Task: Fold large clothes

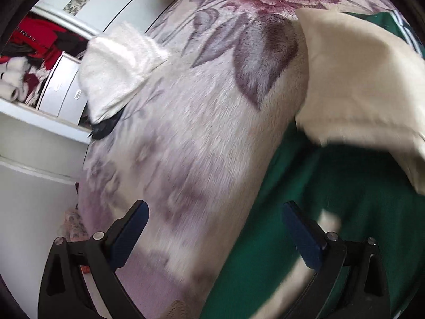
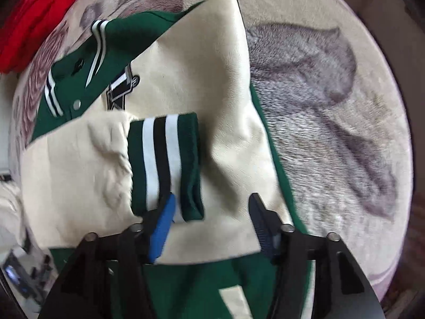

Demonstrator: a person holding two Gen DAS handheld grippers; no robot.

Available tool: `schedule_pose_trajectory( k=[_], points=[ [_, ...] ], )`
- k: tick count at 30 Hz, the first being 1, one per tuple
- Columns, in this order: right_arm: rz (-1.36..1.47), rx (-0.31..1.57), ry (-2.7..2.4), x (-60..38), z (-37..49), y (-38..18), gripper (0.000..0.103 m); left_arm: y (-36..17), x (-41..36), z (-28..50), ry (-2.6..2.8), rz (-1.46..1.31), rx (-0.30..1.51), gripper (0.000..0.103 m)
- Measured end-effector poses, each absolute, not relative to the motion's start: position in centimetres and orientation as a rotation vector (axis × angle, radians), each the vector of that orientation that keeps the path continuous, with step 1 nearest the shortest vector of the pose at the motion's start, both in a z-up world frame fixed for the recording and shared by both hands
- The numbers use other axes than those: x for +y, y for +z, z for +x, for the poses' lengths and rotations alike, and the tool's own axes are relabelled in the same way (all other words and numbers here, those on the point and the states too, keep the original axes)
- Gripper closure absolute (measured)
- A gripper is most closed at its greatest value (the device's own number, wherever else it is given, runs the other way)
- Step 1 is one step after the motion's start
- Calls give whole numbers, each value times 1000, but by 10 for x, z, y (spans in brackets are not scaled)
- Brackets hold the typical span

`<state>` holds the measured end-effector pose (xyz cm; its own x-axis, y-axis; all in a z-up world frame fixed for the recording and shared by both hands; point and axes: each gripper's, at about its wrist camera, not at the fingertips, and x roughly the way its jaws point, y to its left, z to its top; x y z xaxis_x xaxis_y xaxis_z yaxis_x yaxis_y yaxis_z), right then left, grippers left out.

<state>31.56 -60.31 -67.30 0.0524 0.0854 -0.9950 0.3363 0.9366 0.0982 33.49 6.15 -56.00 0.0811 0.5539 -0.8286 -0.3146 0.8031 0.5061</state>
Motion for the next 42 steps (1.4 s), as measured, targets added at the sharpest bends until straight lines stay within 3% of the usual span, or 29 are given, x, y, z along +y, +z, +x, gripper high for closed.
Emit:
schedule_pose_trajectory(
  k=[10, 15, 22, 29, 34, 42],
  points=[
    [231, 1513, -68, -627, 212, -617, 41, -476, -48, 253, 603, 254, 1305, 0],
    [244, 1570, -10, -674, 141, -602, 41, -460, -157, 215, 448, 248, 1338, 0],
    [288, 1720, -92, -769, 23, -613, 40, -527, -341, 153, 133, 368, 1475, 0],
    [392, 1760, -267, -855, -37, -627, 40, -615, -450, 129, 173, 805, 1348, 0],
    [406, 1713, -306, -882, -33, -624, 40, -670, -457, 137, 250, 1001, 1308, 0],
    [455, 1701, -265, -880, -1, -639, 40, -646, -416, 182, 342, 909, 1260, 1]
  ],
)
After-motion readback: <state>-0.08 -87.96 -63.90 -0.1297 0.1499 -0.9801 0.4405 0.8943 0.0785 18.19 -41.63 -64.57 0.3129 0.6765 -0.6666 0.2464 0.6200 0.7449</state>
